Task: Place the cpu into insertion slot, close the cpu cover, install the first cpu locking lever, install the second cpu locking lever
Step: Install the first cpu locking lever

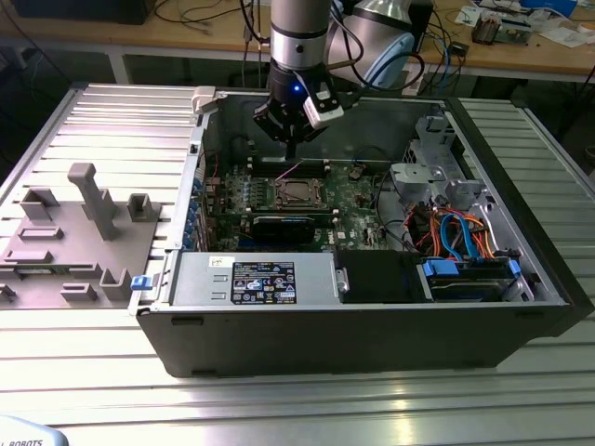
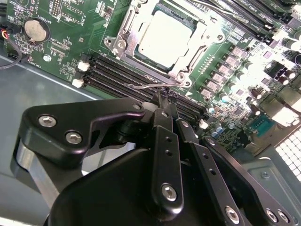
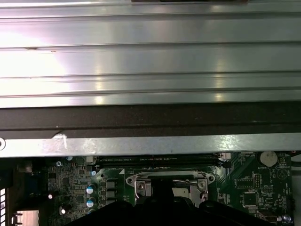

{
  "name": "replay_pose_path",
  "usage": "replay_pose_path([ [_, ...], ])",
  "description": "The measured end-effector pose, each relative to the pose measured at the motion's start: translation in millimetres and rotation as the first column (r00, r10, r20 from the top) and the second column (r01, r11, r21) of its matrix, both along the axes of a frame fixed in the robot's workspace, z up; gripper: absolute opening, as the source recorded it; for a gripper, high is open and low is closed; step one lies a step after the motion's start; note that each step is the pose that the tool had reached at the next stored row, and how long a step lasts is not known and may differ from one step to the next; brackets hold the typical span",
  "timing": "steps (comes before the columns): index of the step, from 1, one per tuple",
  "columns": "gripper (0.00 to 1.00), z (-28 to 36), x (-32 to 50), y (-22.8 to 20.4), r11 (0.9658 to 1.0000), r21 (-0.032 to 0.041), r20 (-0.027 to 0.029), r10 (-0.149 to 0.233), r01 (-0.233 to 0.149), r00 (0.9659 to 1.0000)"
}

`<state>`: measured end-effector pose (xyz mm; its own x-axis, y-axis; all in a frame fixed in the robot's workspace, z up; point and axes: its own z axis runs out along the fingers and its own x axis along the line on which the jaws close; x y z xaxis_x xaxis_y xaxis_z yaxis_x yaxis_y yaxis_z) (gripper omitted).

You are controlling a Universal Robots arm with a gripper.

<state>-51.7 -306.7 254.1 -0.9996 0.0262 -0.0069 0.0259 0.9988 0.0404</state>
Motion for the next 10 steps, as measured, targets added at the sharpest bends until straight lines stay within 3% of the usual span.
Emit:
replay_pose_path([
  [10, 0.11, -2.0, 0.0, 0.0, 1.0, 0.0, 0.0, 0.0, 0.0, 1.0],
])
